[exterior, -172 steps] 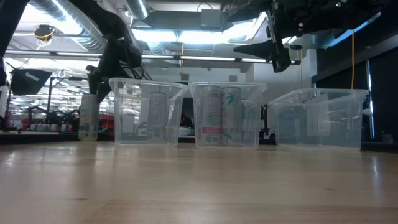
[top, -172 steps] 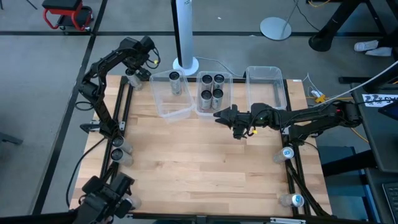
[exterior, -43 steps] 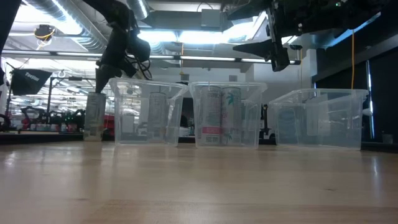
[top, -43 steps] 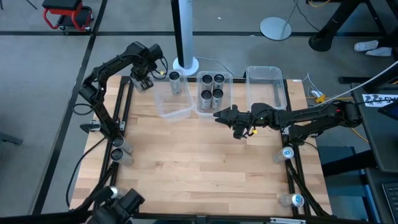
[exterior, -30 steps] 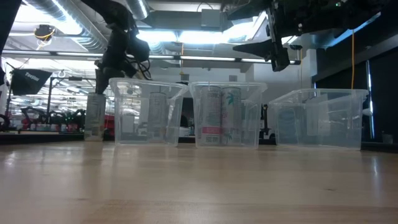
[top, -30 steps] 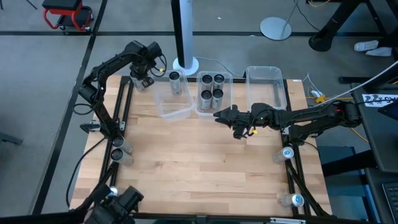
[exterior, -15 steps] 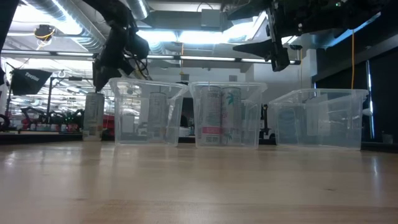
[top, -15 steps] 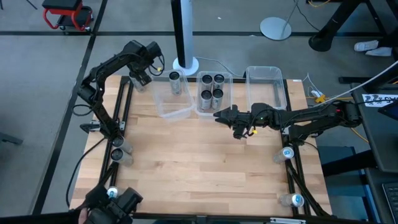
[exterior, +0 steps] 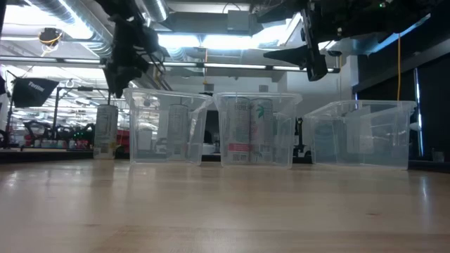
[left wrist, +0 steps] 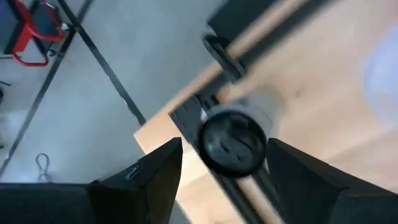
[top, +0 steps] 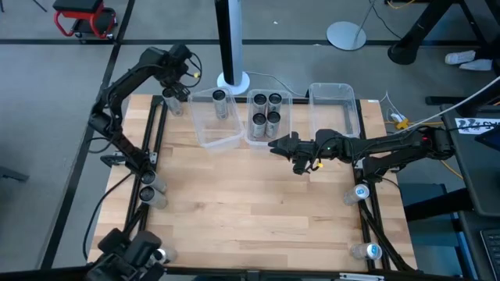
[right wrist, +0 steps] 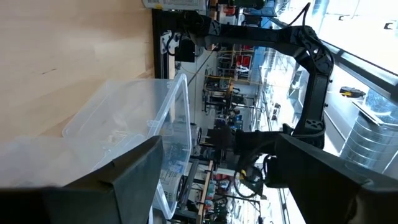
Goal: Sort soda cans
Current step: Put the top white and black starfruit soda can into the left transparent bin
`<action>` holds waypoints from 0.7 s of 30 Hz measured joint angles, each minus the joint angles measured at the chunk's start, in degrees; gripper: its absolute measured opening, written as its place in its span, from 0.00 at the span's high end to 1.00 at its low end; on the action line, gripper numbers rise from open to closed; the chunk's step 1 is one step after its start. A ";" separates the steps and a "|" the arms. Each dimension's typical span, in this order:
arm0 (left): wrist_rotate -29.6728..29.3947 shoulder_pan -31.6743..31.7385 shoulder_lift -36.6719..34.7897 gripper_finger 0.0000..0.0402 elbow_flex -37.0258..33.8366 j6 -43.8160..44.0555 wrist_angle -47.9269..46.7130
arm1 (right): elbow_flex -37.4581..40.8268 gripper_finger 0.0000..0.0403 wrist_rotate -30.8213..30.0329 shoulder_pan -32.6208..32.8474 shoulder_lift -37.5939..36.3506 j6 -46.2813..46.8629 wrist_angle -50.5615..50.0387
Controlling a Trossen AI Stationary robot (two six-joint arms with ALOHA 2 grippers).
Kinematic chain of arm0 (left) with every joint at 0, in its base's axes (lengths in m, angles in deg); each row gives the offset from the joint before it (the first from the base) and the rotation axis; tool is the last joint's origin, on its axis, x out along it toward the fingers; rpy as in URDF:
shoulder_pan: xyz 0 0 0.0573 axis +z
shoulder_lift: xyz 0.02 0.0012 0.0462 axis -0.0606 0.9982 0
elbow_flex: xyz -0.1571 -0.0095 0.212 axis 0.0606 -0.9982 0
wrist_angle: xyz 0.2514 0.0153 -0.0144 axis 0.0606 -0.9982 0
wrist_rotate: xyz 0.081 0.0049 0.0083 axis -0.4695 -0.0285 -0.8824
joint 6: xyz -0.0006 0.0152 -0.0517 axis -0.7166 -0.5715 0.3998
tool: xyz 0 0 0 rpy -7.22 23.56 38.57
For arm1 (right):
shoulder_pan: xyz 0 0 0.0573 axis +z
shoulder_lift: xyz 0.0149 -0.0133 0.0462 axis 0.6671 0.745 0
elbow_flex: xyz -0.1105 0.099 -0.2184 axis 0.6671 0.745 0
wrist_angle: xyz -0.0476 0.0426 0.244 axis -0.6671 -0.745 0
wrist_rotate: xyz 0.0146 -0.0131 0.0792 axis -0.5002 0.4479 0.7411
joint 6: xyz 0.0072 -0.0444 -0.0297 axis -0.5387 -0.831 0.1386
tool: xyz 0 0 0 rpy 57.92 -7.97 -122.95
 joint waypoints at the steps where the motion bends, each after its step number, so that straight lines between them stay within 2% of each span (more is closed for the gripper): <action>1: -0.11 0.15 -0.31 0.44 0.02 1.16 1.31 | 0.00 0.22 0.00 0.00 -0.01 -0.38 0.00; 5: -0.16 0.36 -0.34 0.44 0.02 2.57 4.11 | 0.00 0.22 0.00 0.01 -0.01 -0.66 0.22; 21: -0.33 1.88 -0.32 0.44 0.02 4.96 4.05 | 0.00 0.22 0.00 0.00 0.00 -0.87 -0.07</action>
